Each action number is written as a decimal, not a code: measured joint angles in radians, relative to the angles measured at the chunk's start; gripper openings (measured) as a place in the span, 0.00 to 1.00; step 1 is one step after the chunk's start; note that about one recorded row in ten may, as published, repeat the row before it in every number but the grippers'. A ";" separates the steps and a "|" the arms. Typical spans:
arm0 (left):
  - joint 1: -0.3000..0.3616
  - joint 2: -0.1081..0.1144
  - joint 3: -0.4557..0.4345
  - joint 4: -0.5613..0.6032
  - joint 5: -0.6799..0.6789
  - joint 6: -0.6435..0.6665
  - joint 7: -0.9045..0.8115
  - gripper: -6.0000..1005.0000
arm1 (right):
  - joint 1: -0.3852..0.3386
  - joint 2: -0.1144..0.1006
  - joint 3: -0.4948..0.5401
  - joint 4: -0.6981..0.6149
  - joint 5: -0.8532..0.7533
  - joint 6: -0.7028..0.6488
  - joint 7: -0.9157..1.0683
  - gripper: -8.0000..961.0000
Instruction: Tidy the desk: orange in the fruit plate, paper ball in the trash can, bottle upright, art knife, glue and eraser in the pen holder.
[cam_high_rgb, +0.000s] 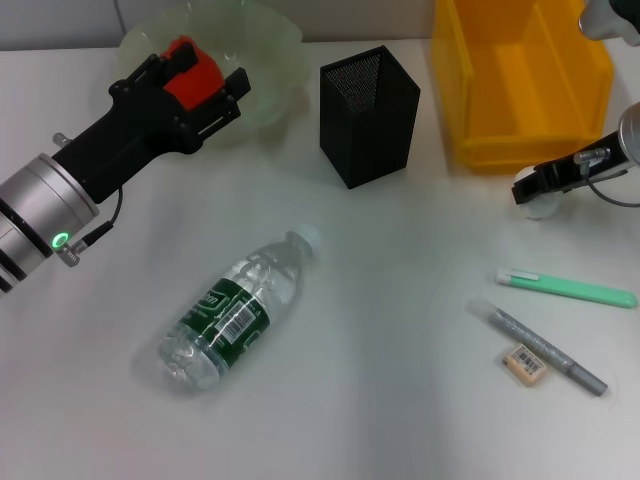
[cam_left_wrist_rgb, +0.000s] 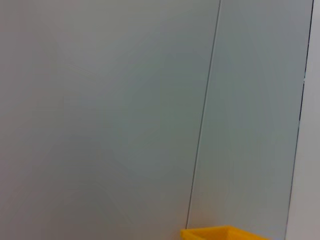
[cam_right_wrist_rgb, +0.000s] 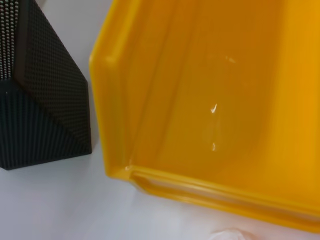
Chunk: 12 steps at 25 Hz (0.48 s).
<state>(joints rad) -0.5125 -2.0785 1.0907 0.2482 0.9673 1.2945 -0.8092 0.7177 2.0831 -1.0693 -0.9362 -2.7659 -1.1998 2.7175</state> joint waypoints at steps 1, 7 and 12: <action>0.000 0.000 0.000 0.000 0.000 0.000 0.000 0.79 | 0.000 0.000 0.000 0.000 0.000 0.000 0.000 0.59; 0.004 0.001 0.000 0.000 0.001 -0.005 -0.004 0.79 | -0.028 -0.001 0.000 -0.073 0.053 -0.057 -0.003 0.52; 0.008 0.002 0.000 0.000 0.001 -0.004 -0.004 0.79 | -0.098 0.000 0.000 -0.266 0.111 -0.112 -0.004 0.48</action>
<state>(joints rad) -0.5041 -2.0769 1.0906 0.2485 0.9680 1.2907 -0.8130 0.6199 2.0835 -1.0694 -1.2020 -2.6553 -1.3117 2.7130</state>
